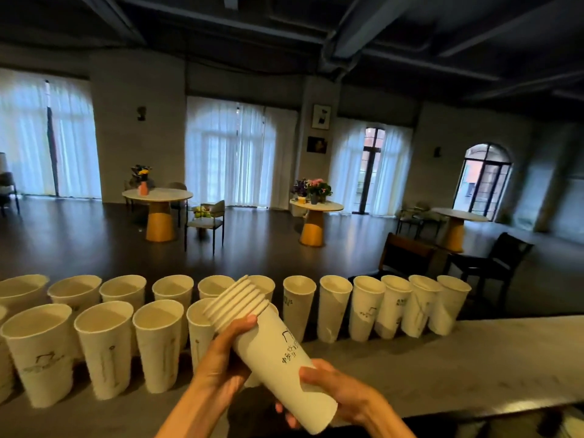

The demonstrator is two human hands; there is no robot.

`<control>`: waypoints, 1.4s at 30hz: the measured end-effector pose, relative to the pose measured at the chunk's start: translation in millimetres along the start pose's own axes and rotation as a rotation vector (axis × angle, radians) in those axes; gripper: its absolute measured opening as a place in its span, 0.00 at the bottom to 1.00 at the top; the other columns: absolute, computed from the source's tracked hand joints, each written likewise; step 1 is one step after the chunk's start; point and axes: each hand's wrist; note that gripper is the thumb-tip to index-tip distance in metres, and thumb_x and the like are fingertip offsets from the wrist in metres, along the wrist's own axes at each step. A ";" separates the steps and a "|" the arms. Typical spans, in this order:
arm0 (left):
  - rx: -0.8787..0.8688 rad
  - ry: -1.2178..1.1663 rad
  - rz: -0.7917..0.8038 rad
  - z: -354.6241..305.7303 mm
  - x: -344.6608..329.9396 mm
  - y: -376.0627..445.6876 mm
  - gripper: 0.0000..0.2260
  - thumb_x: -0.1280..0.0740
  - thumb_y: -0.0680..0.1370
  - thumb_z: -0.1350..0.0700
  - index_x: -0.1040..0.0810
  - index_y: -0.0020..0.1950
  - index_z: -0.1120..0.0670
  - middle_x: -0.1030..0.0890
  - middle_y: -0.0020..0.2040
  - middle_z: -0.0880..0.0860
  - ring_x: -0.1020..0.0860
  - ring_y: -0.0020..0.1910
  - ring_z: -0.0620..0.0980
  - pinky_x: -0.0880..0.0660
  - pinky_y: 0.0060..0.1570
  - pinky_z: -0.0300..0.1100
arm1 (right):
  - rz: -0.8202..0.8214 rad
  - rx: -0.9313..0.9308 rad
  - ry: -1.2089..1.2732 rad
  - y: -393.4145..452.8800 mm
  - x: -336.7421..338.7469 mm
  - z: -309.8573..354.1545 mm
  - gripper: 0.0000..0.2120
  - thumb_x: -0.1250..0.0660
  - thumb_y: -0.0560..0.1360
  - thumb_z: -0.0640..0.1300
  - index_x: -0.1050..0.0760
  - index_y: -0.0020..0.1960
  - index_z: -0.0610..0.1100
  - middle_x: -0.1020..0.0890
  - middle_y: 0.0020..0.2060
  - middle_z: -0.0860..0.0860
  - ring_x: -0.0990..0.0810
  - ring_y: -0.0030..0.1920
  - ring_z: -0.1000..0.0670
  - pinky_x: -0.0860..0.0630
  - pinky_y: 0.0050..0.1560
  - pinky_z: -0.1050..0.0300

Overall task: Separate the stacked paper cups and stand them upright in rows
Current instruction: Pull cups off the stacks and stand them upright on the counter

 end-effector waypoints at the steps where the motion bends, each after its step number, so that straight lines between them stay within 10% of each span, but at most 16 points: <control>1: -0.030 0.019 -0.007 4.3 -1.8 0.7 0.26 0.24 0.58 0.65 0.21 0.55 0.55 0.15 0.46 0.61 0.20 0.50 0.60 0.23 0.52 0.56 | -0.027 -0.014 -0.071 -1.5 2.3 -2.9 0.37 0.25 0.67 0.59 0.29 0.70 0.43 0.18 0.56 0.43 0.17 0.51 0.48 0.21 0.55 0.51; 7: -0.204 0.196 -0.025 25.5 -20.3 4.7 0.44 0.16 0.43 0.48 0.20 0.58 0.52 0.14 0.50 0.57 0.17 0.51 0.57 0.22 0.47 0.52 | -0.248 0.131 -0.384 -1.0 16.8 -9.4 0.39 0.17 0.57 0.57 0.29 0.65 0.60 0.22 0.63 0.57 0.26 0.65 0.56 0.29 0.70 0.47; 12: -0.261 0.056 -0.109 22.6 -26.6 13.4 0.34 0.20 0.57 0.56 0.22 0.62 0.48 0.18 0.58 0.57 0.22 0.59 0.58 0.26 0.60 0.62 | -0.473 0.216 -0.499 3.2 49.3 -18.9 0.39 0.17 0.56 0.53 0.34 0.59 0.66 0.35 0.61 0.65 0.35 0.67 0.56 0.36 0.73 0.48; 16: -0.320 -0.157 -0.114 -0.6 -34.3 17.2 0.19 0.29 0.67 0.55 0.21 0.58 0.50 0.16 0.51 0.54 0.20 0.55 0.54 0.24 0.50 0.54 | -0.441 0.182 -0.394 12.1 59.8 -8.2 0.40 0.19 0.62 0.40 0.35 0.66 0.58 0.31 0.56 0.62 0.32 0.67 0.54 0.33 0.70 0.51; 20: -0.409 -0.246 -0.165 -10.6 -22.7 19.1 0.28 0.25 0.65 0.50 0.22 0.65 0.48 0.18 0.59 0.55 0.21 0.62 0.55 0.23 0.55 0.57 | -0.374 0.022 -0.239 31.9 76.9 -25.9 0.51 0.16 0.55 0.40 0.37 0.72 0.50 0.25 0.63 0.55 0.30 0.70 0.48 0.29 0.64 0.55; 23: -0.400 -0.223 -0.150 -15.3 -16.0 21.6 0.41 0.15 0.49 0.48 0.17 0.62 0.49 0.16 0.60 0.55 0.17 0.58 0.55 0.20 0.55 0.58 | -0.534 0.034 0.036 89.7 105.0 -29.0 0.26 0.32 0.76 0.43 0.33 0.72 0.50 0.26 0.69 0.54 0.31 0.71 0.55 0.43 0.69 0.69; 25: -0.401 -0.205 -0.083 -20.4 -19.4 21.2 0.39 0.14 0.43 0.48 0.13 0.54 0.50 0.15 0.58 0.55 0.16 0.55 0.54 0.22 0.55 0.61 | -0.599 0.085 0.036 120.5 105.4 -15.9 0.21 0.46 0.81 0.31 0.41 0.74 0.33 0.35 0.73 0.38 0.40 0.75 0.43 0.59 0.75 0.58; 33: -0.407 -0.081 -0.112 -7.3 -41.2 23.2 0.29 0.29 0.68 0.55 0.24 0.70 0.54 0.17 0.58 0.59 0.16 0.51 0.55 0.16 0.42 0.52 | -0.267 -0.035 -0.038 107.6 96.5 -33.9 0.67 0.14 0.41 0.45 0.40 0.75 0.47 0.30 0.71 0.48 0.35 0.73 0.43 0.37 0.72 0.45; 36: -0.367 0.009 -0.126 13.6 -54.5 26.7 0.46 0.16 0.52 0.51 0.25 0.69 0.54 0.19 0.62 0.63 0.21 0.61 0.61 0.20 0.51 0.58 | -0.243 0.013 -0.103 81.4 108.7 -45.7 0.49 0.16 0.53 0.44 0.36 0.69 0.52 0.25 0.65 0.50 0.27 0.66 0.48 0.27 0.63 0.52; 40: -0.278 0.040 -0.081 40.7 -68.2 35.7 0.41 0.18 0.51 0.52 0.23 0.64 0.54 0.15 0.52 0.61 0.18 0.54 0.59 0.22 0.55 0.60 | -0.414 0.087 -0.240 47.6 120.6 -43.9 0.09 0.24 0.70 0.44 0.22 0.47 0.51 0.18 0.47 0.47 0.19 0.47 0.53 0.22 0.49 0.60; 42: -0.205 0.055 -0.045 61.1 -80.1 44.3 0.49 0.15 0.46 0.48 0.24 0.67 0.55 0.19 0.60 0.64 0.21 0.61 0.63 0.26 0.62 0.65 | -0.357 0.078 -0.098 21.1 137.3 -32.6 0.06 0.32 0.78 0.44 0.18 0.44 0.50 0.15 0.41 0.49 0.17 0.44 0.52 0.23 0.43 0.62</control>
Point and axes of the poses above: each hand's wrist, its own y-axis towards the middle knuckle, its own x-axis out of the back of the hand, z = x × y
